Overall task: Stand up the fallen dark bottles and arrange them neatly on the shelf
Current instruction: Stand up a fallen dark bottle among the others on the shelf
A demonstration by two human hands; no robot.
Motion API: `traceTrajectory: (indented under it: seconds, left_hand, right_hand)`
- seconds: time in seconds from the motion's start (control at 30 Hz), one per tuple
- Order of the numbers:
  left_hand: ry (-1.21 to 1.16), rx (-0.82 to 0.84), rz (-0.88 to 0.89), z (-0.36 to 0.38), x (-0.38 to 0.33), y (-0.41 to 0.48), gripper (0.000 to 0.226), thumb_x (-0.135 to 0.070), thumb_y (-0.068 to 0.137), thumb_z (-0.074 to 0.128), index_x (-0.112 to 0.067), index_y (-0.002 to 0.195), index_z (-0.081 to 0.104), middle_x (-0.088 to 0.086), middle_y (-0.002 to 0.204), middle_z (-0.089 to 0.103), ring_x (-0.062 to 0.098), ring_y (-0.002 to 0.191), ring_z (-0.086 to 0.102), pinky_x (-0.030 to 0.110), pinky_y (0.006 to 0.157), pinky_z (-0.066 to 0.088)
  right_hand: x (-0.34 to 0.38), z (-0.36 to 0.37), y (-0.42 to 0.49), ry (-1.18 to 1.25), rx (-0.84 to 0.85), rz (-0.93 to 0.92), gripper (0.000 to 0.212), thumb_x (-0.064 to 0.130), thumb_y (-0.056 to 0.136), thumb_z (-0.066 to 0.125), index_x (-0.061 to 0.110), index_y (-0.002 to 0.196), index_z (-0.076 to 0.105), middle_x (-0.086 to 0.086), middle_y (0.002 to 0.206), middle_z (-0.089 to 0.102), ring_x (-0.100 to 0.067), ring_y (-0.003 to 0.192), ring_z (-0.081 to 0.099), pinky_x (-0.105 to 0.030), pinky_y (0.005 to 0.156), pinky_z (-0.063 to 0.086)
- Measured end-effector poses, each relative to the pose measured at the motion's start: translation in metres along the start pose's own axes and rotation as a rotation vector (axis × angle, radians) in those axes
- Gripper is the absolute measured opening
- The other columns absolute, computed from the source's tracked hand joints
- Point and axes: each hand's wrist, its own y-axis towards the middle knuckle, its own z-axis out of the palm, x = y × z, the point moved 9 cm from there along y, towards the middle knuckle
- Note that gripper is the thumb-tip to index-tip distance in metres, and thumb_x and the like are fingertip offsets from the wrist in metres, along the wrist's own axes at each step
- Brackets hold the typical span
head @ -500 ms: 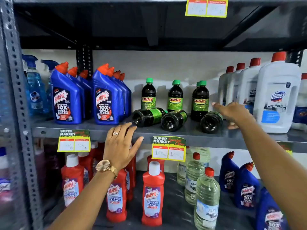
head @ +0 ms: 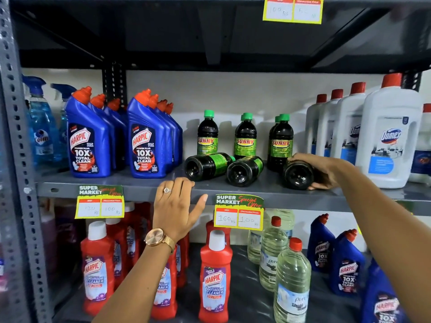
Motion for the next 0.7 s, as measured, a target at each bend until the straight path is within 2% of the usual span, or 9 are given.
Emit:
traceTrajectory:
  seconds: [0.1, 0.17, 0.2, 0.27, 0.33, 0.4, 0.53, 0.63, 0.7]
  left_hand:
    - [0.012, -0.014, 0.026, 0.000, 0.000, -0.001, 0.047, -0.047, 0.093, 0.037, -0.008, 0.094, 0.062, 0.008, 0.095, 0.066, 0.029, 0.081, 0.059, 0.038, 0.084, 0.037]
    - [0.016, -0.010, 0.032, 0.001, 0.000, -0.001, 0.049, -0.048, 0.095, 0.034, -0.009, 0.095, 0.063, 0.008, 0.097, 0.068, 0.029, 0.081, 0.059, 0.038, 0.084, 0.038]
    - [0.018, -0.012, 0.030, 0.002, 0.001, -0.001, 0.051, -0.049, 0.096, 0.031, -0.009, 0.095, 0.063, 0.008, 0.097, 0.068, 0.029, 0.081, 0.059, 0.038, 0.084, 0.038]
    - [0.015, -0.014, 0.024, 0.002, 0.001, 0.000, 0.056, -0.051, 0.097, 0.027, -0.009, 0.095, 0.063, 0.008, 0.098, 0.068, 0.029, 0.082, 0.059, 0.038, 0.084, 0.039]
    - [0.017, -0.034, 0.030, 0.001, 0.001, 0.000, 0.057, -0.052, 0.097, 0.026, -0.009, 0.094, 0.063, 0.008, 0.097, 0.068, 0.029, 0.081, 0.059, 0.038, 0.084, 0.038]
    - [0.015, -0.030, 0.033, 0.002, 0.000, 0.000, 0.055, -0.051, 0.097, 0.027, -0.009, 0.094, 0.063, 0.008, 0.097, 0.069, 0.029, 0.081, 0.060, 0.038, 0.084, 0.039]
    - [0.028, -0.022, 0.029, 0.004, 0.001, 0.000, 0.051, -0.049, 0.095, 0.033, -0.008, 0.094, 0.064, 0.008, 0.098, 0.069, 0.029, 0.082, 0.060, 0.038, 0.084, 0.038]
    - [0.026, -0.030, 0.031, 0.002, 0.000, 0.000, 0.047, -0.047, 0.093, 0.038, -0.008, 0.094, 0.063, 0.009, 0.097, 0.068, 0.030, 0.083, 0.059, 0.038, 0.084, 0.038]
    - [0.019, -0.030, 0.028, 0.002, 0.000, 0.000, 0.045, -0.046, 0.092, 0.039, -0.008, 0.094, 0.063, 0.009, 0.097, 0.068, 0.030, 0.083, 0.059, 0.039, 0.084, 0.038]
  right_hand:
    - [0.003, -0.001, 0.010, 0.139, -0.110, -0.166, 0.059, 0.057, 0.075, 0.070, 0.008, 0.106, 0.057, -0.012, 0.092, 0.064, -0.021, 0.079, 0.063, -0.029, 0.054, 0.056]
    - [0.009, -0.010, 0.013, 0.138, -0.279, -0.289, 0.073, 0.069, 0.064, 0.071, 0.008, 0.102, 0.058, -0.014, 0.103, 0.064, -0.027, 0.092, 0.064, -0.040, 0.077, 0.057]
    - [0.014, -0.013, 0.012, 0.098, -0.340, -0.337, 0.071, 0.071, 0.064, 0.069, 0.009, 0.096, 0.057, -0.014, 0.106, 0.063, -0.029, 0.095, 0.062, -0.040, 0.082, 0.054]
    - [0.025, -0.013, 0.007, -0.015, -0.416, -0.401, 0.062, 0.066, 0.075, 0.066, 0.007, 0.093, 0.056, -0.014, 0.101, 0.058, -0.029, 0.091, 0.057, -0.036, 0.079, 0.046]
    - [0.034, -0.011, 0.008, -0.086, -0.448, -0.451, 0.065, 0.062, 0.079, 0.065, 0.000, 0.099, 0.060, -0.014, 0.096, 0.058, -0.031, 0.088, 0.055, -0.033, 0.074, 0.042]
    - [0.039, -0.006, 0.011, -0.118, -0.462, -0.501, 0.069, 0.062, 0.077, 0.068, -0.002, 0.104, 0.063, -0.015, 0.097, 0.061, -0.034, 0.098, 0.060, -0.034, 0.075, 0.042]
    - [0.042, 0.004, 0.016, -0.193, -0.468, -0.535, 0.073, 0.058, 0.074, 0.073, 0.001, 0.117, 0.058, -0.019, 0.115, 0.063, -0.037, 0.118, 0.053, -0.039, 0.091, 0.042]
    - [0.036, 0.005, 0.022, -0.106, -0.407, -0.510, 0.077, 0.062, 0.067, 0.075, 0.007, 0.119, 0.060, -0.015, 0.117, 0.066, -0.034, 0.113, 0.059, -0.039, 0.094, 0.047]
    - [0.030, 0.007, 0.026, -0.019, -0.330, -0.490, 0.074, 0.056, 0.063, 0.079, 0.012, 0.120, 0.063, -0.010, 0.114, 0.069, -0.028, 0.107, 0.064, -0.035, 0.088, 0.050]
